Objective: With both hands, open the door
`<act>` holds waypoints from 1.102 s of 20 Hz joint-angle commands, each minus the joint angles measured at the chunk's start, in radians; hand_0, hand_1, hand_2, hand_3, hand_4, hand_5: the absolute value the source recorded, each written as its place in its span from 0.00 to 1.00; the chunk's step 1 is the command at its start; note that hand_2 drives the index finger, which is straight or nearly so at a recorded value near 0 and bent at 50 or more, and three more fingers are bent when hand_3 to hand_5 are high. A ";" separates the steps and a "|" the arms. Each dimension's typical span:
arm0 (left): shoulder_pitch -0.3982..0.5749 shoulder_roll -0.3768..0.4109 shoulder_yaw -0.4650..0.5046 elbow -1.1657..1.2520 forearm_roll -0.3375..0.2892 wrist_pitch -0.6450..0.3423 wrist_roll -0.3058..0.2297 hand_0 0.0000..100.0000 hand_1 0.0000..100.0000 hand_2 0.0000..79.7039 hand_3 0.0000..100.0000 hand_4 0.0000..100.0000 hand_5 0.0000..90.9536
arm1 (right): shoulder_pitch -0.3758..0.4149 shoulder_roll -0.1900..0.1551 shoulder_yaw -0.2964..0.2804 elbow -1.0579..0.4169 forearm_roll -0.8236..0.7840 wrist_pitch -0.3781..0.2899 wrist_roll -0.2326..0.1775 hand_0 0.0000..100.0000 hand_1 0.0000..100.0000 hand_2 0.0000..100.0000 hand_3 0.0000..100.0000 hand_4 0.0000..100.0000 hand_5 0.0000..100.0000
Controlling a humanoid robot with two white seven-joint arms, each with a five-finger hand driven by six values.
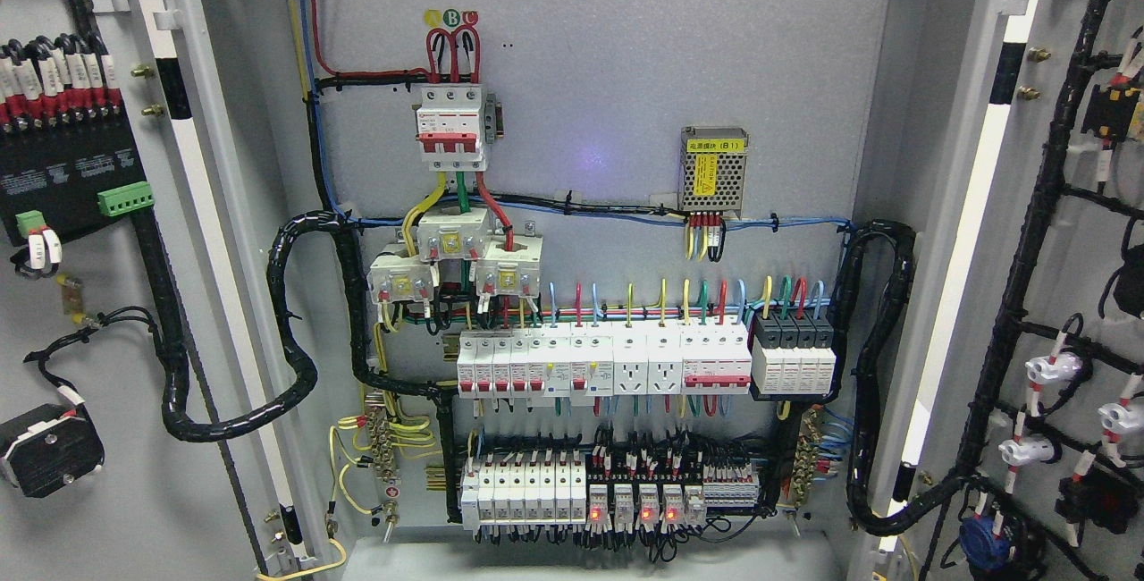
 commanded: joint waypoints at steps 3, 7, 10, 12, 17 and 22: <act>-0.027 -0.084 -0.125 0.216 -0.042 0.001 -0.002 0.00 0.00 0.00 0.00 0.00 0.00 | 0.040 0.008 0.089 0.254 0.012 -0.003 0.004 0.19 0.00 0.00 0.00 0.00 0.00; -0.049 -0.093 -0.168 0.337 -0.045 0.002 -0.002 0.00 0.00 0.00 0.00 0.00 0.00 | 0.052 0.008 0.135 0.386 0.036 -0.003 0.007 0.19 0.00 0.00 0.00 0.00 0.00; -0.064 -0.104 -0.198 0.450 -0.045 0.001 -0.002 0.00 0.00 0.00 0.00 0.00 0.00 | 0.053 0.006 0.169 0.490 0.053 -0.003 0.007 0.19 0.00 0.00 0.00 0.00 0.00; -0.064 -0.108 -0.217 0.510 -0.043 0.001 -0.002 0.00 0.00 0.00 0.00 0.00 0.00 | 0.052 0.005 0.190 0.558 0.069 -0.003 0.007 0.19 0.00 0.00 0.00 0.00 0.00; -0.078 -0.140 -0.288 0.674 -0.046 -0.002 -0.004 0.00 0.00 0.00 0.00 0.00 0.00 | 0.001 0.009 0.276 0.835 0.173 0.000 0.011 0.19 0.00 0.00 0.00 0.00 0.00; -0.080 -0.154 -0.337 0.792 -0.063 -0.002 -0.004 0.00 0.00 0.00 0.00 0.00 0.00 | -0.069 0.043 0.328 1.065 0.188 0.001 0.011 0.19 0.00 0.00 0.00 0.00 0.00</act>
